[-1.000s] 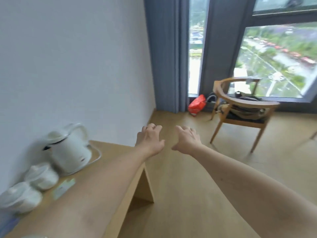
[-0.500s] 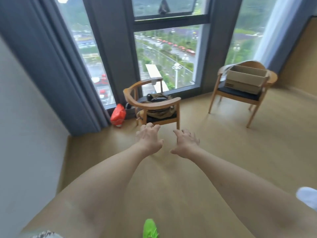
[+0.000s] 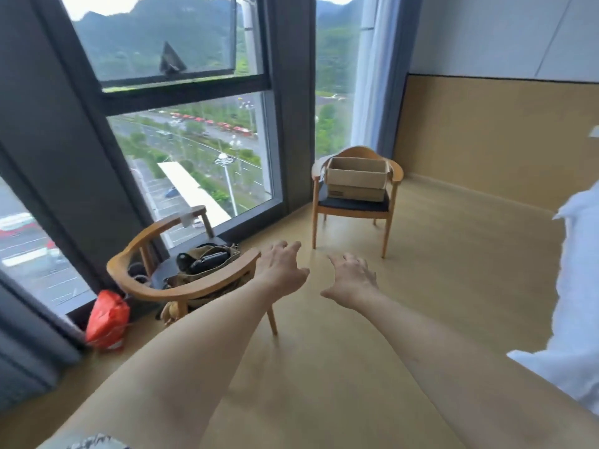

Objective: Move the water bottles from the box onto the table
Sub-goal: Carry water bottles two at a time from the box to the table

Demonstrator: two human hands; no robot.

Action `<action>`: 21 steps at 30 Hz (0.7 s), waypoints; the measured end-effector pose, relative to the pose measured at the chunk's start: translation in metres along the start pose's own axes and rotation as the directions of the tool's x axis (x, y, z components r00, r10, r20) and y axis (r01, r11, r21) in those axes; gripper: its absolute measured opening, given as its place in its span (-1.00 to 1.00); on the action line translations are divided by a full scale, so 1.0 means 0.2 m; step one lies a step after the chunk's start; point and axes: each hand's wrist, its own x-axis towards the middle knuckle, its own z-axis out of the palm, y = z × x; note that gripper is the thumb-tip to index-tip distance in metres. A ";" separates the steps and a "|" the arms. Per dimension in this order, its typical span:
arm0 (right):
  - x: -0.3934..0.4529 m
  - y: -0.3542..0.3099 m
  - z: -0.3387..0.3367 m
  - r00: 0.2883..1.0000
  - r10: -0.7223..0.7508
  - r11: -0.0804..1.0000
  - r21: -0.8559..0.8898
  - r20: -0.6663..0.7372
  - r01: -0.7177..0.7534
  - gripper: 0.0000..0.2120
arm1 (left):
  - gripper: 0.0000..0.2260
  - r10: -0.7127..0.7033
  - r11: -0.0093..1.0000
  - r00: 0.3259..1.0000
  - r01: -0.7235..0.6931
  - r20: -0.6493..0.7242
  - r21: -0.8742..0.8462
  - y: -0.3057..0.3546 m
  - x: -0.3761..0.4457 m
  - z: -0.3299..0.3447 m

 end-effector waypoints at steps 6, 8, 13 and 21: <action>0.34 0.08 0.07 0.987 0.123 0.992 0.014 0.100 -0.125 -0.20 | -0.39 0.048 0.997 0.992 -0.040 0.117 -0.070 -0.04 0.43 0.22; 0.49 0.11 0.09 0.983 0.144 0.989 0.014 0.116 -0.147 -0.21 | -0.40 0.069 0.996 0.989 -0.061 0.133 -0.066 -0.05 0.59 0.32; 0.96 0.22 0.14 0.979 0.150 0.987 0.043 0.135 -0.157 -0.19 | -0.40 0.112 0.993 0.984 -0.106 0.139 -0.051 -0.05 1.09 0.51; 1.90 0.39 -0.05 0.988 0.123 0.985 0.107 0.098 -0.134 -0.29 | -0.43 0.157 0.979 0.983 -0.168 0.098 0.117 0.14 2.10 0.50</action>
